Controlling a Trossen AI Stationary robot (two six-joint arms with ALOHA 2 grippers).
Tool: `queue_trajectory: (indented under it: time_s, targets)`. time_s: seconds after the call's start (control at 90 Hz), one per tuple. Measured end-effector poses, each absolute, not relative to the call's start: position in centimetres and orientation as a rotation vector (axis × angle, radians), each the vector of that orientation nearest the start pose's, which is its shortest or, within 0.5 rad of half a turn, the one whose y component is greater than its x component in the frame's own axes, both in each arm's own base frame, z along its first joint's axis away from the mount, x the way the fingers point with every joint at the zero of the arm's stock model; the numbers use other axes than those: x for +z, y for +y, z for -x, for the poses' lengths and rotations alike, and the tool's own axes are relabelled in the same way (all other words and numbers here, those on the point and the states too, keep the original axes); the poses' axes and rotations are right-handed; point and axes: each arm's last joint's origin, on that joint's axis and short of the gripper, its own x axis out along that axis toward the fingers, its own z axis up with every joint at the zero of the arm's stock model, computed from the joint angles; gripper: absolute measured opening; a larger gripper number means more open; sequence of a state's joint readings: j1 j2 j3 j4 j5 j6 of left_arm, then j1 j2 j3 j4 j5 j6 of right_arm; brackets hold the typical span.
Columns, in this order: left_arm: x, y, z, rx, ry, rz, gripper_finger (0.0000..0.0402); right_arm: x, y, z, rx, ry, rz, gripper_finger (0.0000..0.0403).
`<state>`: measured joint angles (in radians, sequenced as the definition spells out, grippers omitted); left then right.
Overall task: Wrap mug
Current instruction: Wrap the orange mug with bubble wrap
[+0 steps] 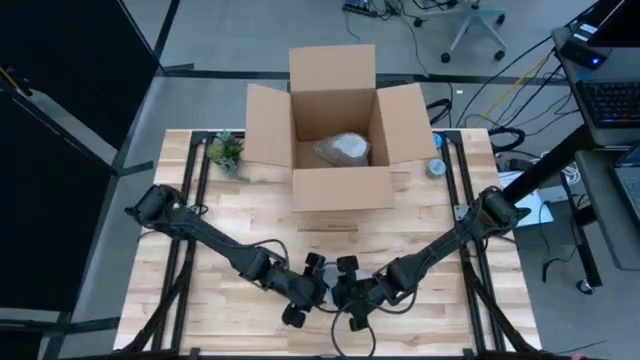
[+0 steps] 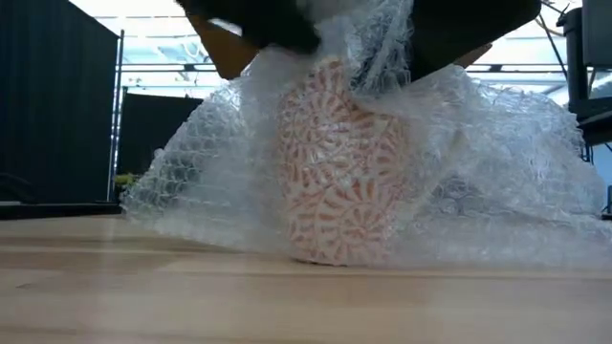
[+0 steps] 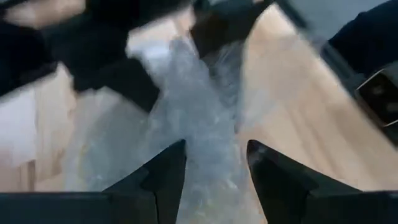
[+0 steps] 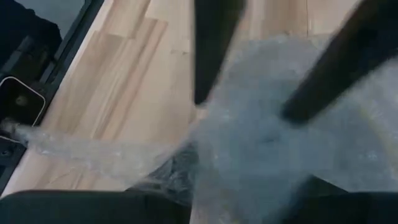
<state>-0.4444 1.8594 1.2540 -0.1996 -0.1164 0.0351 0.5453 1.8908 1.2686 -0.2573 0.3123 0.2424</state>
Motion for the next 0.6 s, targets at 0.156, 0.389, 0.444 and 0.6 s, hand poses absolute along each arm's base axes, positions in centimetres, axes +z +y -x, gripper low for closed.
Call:
queue_trajectory:
  time_s: [0.156,0.389,0.444,0.6]
  targets:
    - [17.9,-16.8,-36.7,-0.323,0.801,-0.263,0.0162,18.9,19.9,-34.6,0.120,0.817,0.123,0.0112]
    - [17.8,-16.8,-36.8,-0.318,0.794,-0.257,0.0162,19.6,20.4,-34.8,0.096,0.817,0.025,0.0112]
    - [17.8,-16.9,-36.7,-0.321,0.795,-0.257,0.0162,19.7,20.4,-34.9,0.115,0.824,0.011,0.0112]
    - [17.5,-17.0,-36.8,-0.320,0.795,-0.254,0.0162,20.2,20.3,-34.7,0.119,0.838,-0.026,0.0130]
